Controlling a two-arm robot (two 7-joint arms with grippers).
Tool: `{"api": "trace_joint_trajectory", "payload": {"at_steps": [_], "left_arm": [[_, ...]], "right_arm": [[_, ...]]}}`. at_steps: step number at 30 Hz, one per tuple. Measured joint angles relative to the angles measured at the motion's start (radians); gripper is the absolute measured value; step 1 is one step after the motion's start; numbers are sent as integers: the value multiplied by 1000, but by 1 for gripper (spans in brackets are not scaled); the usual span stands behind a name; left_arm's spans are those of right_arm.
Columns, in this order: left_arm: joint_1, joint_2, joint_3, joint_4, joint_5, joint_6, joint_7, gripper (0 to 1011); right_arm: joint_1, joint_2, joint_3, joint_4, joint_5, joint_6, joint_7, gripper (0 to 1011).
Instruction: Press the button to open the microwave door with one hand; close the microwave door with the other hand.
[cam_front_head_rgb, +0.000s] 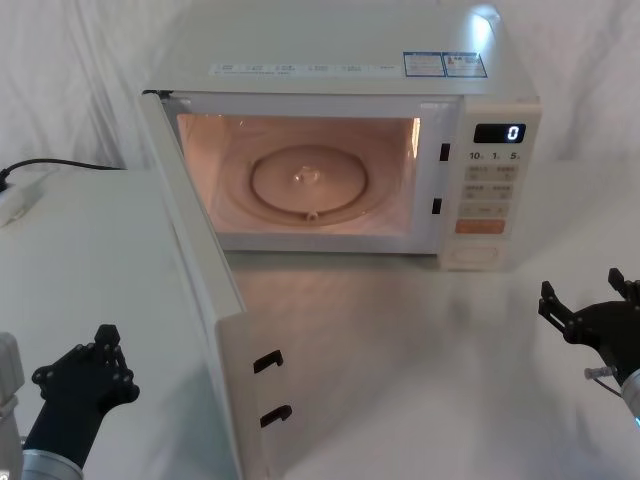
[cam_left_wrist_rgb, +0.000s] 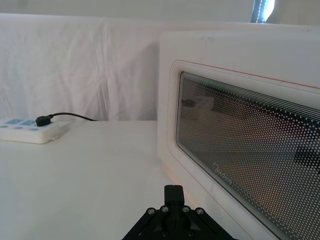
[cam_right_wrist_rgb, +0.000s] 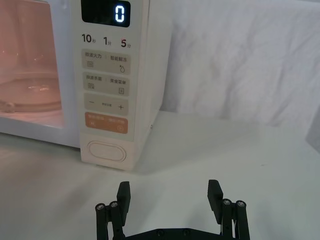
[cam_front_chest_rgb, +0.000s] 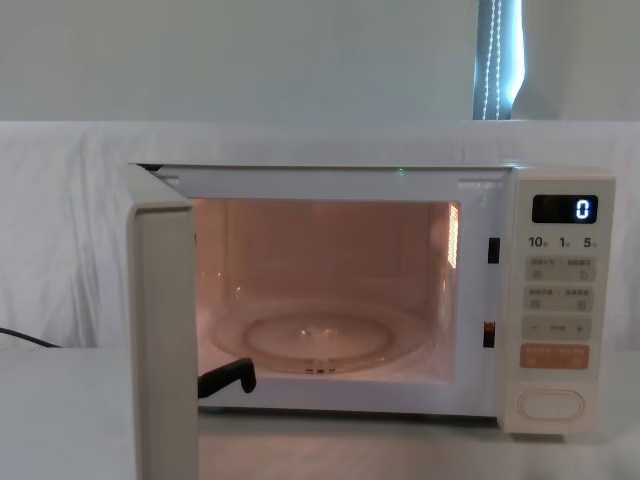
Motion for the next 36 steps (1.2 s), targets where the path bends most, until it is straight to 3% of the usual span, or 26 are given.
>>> {"api": "trace_joint_trajectory", "payload": {"at_steps": [10, 17, 28, 36], "left_arm": [[2, -17, -29, -8, -15, 16, -26, 0], [10, -17, -82, -40, -65, 50, -77, 0], [-9, 46, -137, -106, -232, 148, -195, 0], [-44, 97, -123, -137, -301, 211, -241, 0]], "right_arm": [[0, 0, 0, 0, 0, 0, 0, 1002], [0, 0, 0, 0, 0, 0, 0, 1002], [0, 0, 0, 0, 0, 0, 0, 1002], [0, 0, 0, 0, 0, 0, 0, 1002]]}}
